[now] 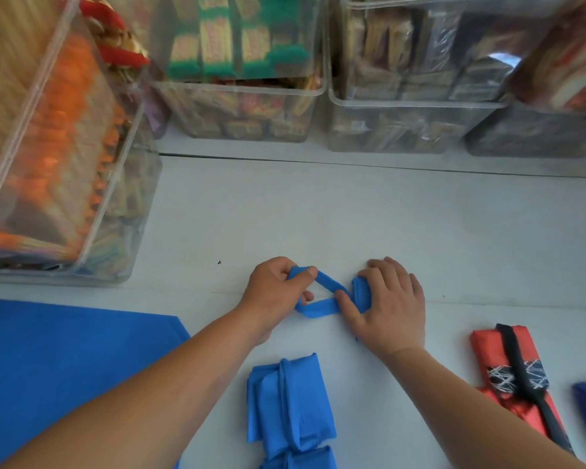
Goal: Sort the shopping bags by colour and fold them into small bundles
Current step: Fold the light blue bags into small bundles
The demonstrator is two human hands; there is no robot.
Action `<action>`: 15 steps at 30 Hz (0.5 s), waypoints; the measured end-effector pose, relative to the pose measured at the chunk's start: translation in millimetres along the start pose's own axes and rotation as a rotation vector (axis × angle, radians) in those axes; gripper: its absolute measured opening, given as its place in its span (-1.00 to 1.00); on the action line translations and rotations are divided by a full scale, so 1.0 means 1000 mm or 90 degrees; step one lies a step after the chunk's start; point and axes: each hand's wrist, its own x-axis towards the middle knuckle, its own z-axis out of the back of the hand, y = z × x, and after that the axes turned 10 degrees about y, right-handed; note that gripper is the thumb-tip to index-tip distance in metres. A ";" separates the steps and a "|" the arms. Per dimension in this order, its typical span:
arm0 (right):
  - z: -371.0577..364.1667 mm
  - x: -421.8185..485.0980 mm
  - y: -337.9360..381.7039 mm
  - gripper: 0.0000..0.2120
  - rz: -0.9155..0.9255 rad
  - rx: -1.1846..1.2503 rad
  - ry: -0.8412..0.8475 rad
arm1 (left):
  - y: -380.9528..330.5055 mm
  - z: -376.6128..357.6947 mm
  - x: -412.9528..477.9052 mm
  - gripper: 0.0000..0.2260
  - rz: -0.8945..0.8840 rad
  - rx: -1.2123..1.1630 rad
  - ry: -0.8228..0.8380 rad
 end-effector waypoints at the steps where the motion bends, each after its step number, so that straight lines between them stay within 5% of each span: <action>1: -0.001 0.000 0.000 -0.59 0.005 0.000 -0.006 | -0.001 0.002 -0.003 -0.71 -0.015 -0.010 0.009; 8: -0.001 0.001 -0.001 -0.60 0.005 -0.011 -0.012 | -0.006 -0.005 -0.004 -0.78 0.044 -0.063 -0.042; 11: -0.002 0.001 -0.001 -0.59 0.002 -0.014 0.000 | -0.003 0.010 0.004 -0.78 -0.022 0.161 -0.088; 15: -0.002 0.001 -0.001 -0.57 -0.004 -0.020 0.005 | 0.001 0.037 0.002 -0.80 -0.254 0.421 0.012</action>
